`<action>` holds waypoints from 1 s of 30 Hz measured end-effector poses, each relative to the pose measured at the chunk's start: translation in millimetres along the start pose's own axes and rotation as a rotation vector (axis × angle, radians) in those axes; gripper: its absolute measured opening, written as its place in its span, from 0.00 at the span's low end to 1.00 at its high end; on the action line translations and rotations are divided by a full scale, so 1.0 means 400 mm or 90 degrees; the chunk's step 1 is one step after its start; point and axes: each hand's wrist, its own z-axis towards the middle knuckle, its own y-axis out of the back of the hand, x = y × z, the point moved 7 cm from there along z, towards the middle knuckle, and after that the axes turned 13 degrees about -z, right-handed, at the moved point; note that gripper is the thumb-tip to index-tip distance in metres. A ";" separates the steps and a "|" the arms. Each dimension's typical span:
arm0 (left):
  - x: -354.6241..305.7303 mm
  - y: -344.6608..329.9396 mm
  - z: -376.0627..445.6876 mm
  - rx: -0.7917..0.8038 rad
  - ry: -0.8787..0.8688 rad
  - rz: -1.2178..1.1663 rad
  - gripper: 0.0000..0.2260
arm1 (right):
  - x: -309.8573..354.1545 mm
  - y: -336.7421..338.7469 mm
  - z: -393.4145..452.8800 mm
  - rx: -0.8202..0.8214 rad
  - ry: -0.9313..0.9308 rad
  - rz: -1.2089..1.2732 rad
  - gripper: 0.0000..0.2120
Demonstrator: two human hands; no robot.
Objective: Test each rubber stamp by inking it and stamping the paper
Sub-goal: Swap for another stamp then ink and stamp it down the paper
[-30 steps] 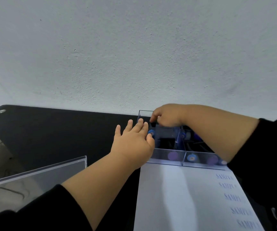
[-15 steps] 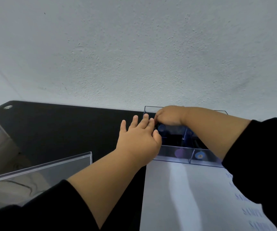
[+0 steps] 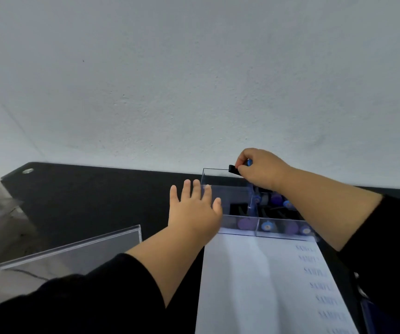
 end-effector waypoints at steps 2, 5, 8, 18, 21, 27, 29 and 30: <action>-0.013 -0.001 -0.044 0.014 -0.002 -0.010 0.25 | 0.002 0.033 -0.050 0.015 0.009 -0.026 0.04; -0.041 -0.012 -0.129 0.027 -0.015 -0.008 0.25 | 0.001 0.073 -0.136 0.048 0.007 -0.056 0.04; -0.069 -0.038 -0.230 0.057 -0.024 -0.014 0.25 | -0.007 0.109 -0.238 0.073 -0.015 -0.084 0.05; -0.145 -0.164 -0.483 0.186 -0.058 -0.036 0.25 | -0.117 0.147 -0.560 0.044 -0.197 -0.040 0.16; -0.161 -0.183 -0.516 0.177 -0.068 -0.046 0.26 | -0.158 0.157 -0.626 0.010 -0.230 -0.049 0.14; -0.165 -0.201 -0.540 0.145 -0.065 -0.079 0.25 | -0.235 0.134 -0.718 -0.036 -0.296 -0.085 0.12; -0.163 -0.202 -0.544 0.133 -0.067 -0.083 0.25 | -0.251 0.120 -0.732 -0.051 -0.304 -0.088 0.11; -0.162 -0.201 -0.544 0.129 -0.069 -0.084 0.24 | -0.256 0.114 -0.736 -0.061 -0.304 -0.087 0.10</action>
